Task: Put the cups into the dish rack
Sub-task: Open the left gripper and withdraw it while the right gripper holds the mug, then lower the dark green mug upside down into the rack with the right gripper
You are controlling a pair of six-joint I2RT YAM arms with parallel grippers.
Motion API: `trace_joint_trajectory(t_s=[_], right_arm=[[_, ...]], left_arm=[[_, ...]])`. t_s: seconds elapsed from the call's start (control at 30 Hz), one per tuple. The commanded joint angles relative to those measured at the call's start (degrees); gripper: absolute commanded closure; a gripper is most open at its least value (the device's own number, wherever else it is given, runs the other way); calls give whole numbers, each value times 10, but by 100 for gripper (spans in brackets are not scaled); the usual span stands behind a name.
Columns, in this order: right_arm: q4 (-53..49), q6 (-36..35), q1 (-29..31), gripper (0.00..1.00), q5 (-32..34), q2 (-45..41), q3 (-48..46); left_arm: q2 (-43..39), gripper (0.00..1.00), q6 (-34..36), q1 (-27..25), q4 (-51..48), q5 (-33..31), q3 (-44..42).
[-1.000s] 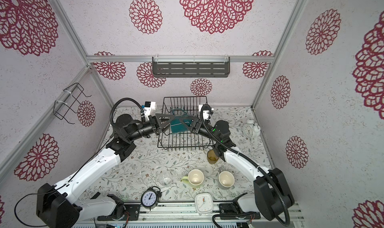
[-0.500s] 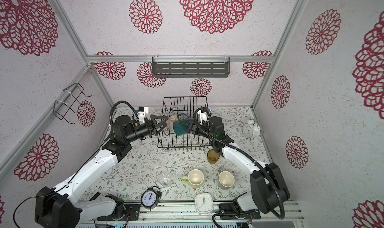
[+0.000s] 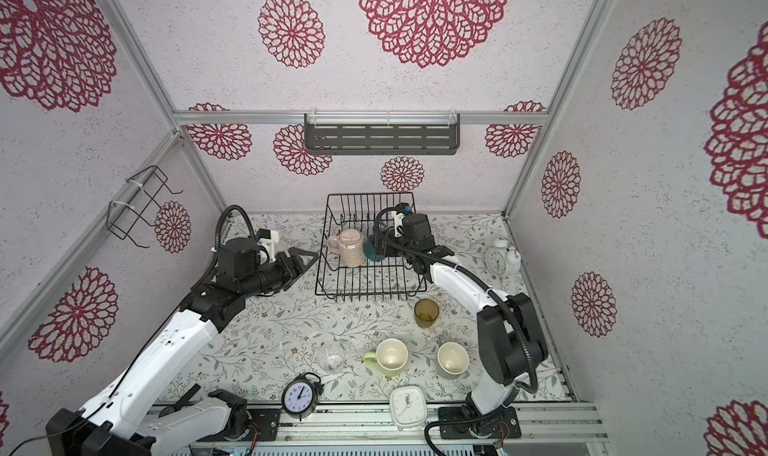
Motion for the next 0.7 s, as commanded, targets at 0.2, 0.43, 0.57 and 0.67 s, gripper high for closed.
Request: trace_joint_trajectory(t_s=[0.2, 0.43, 0.57, 0.67], right_arm=[[-107, -96, -5, 60, 167, 99, 158], [-169, -69, -6, 59, 265, 150, 214], [-180, -31, -6, 60, 302, 155, 214], [-189, -3, -5, 60, 321, 160, 214]], left_arm=[[-31, 1, 57, 28, -231, -182, 1], [-47, 1, 58, 30, -235, -177, -25], [-49, 0, 58, 30, -228, -172, -33], [-48, 0, 58, 30, -221, -167, -39]])
